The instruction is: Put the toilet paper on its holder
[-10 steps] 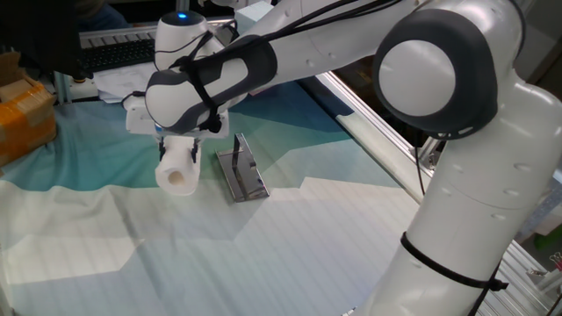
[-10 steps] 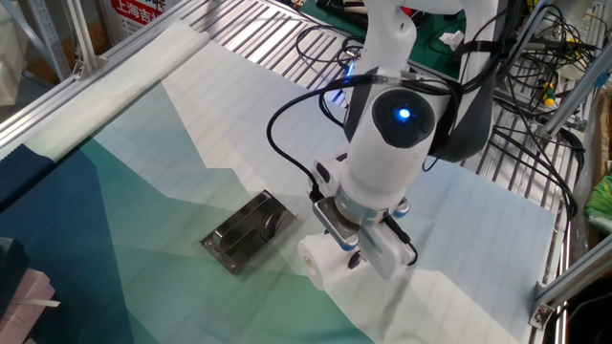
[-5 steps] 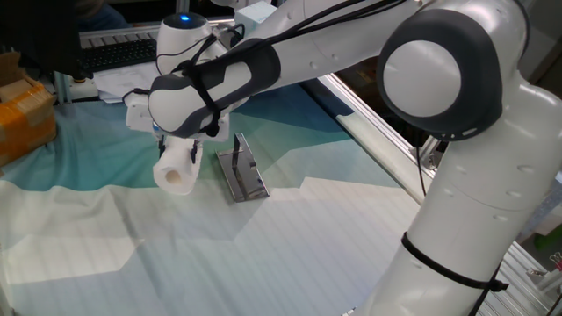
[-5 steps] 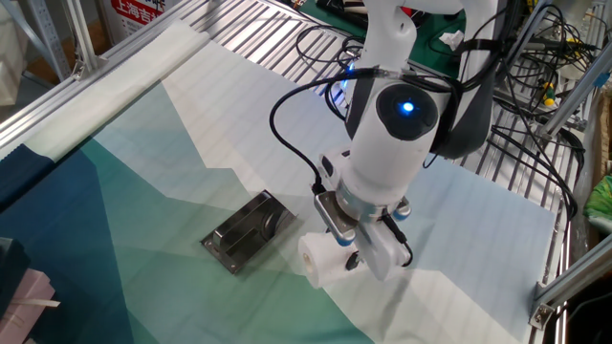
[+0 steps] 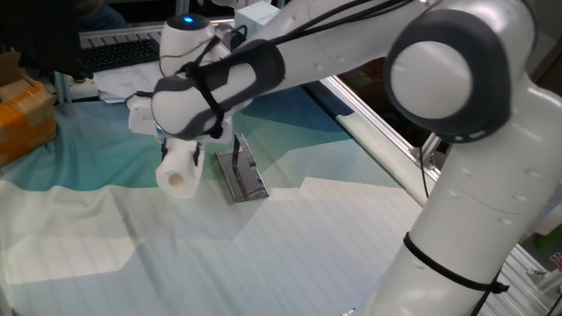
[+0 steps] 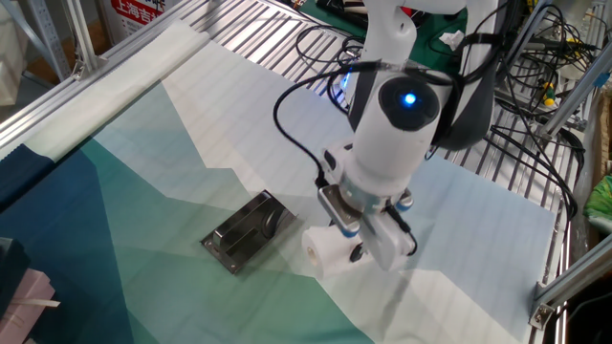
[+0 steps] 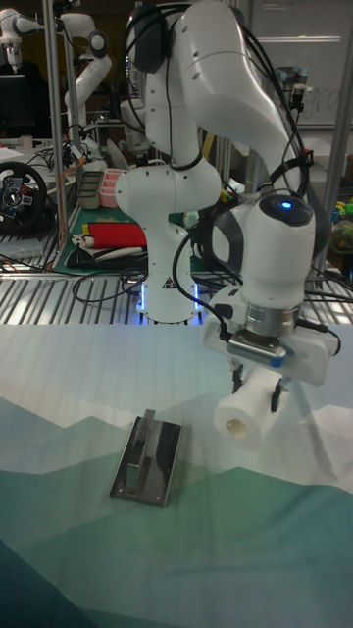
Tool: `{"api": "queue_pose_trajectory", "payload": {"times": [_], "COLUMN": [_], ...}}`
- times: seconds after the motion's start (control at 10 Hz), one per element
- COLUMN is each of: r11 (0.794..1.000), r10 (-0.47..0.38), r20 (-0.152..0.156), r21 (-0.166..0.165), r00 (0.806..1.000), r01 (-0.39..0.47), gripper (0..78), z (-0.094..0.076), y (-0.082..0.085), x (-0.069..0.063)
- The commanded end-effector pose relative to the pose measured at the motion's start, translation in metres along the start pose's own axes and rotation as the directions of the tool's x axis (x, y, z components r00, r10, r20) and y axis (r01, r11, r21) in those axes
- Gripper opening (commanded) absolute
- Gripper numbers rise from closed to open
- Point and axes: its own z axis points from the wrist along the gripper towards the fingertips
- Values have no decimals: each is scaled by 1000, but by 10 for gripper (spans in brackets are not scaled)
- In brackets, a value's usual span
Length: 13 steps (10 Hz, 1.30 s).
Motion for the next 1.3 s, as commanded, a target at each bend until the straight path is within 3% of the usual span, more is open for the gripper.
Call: {"api": "queue_pose_trajectory", "payload": {"times": [0.1, 0.6, 1.3], "r11": [999, 995, 992], "r10": [-37, -95, -128], "r20": [8, 11, 17], "r21": [6, 14, 25], "r00": [999, 995, 992], "r01": [37, 94, 127], "gripper": [13, 13, 13], "z": [-1, 3, 5], "y": [-31, -72, -96], "x": [30, 36, 36]}}
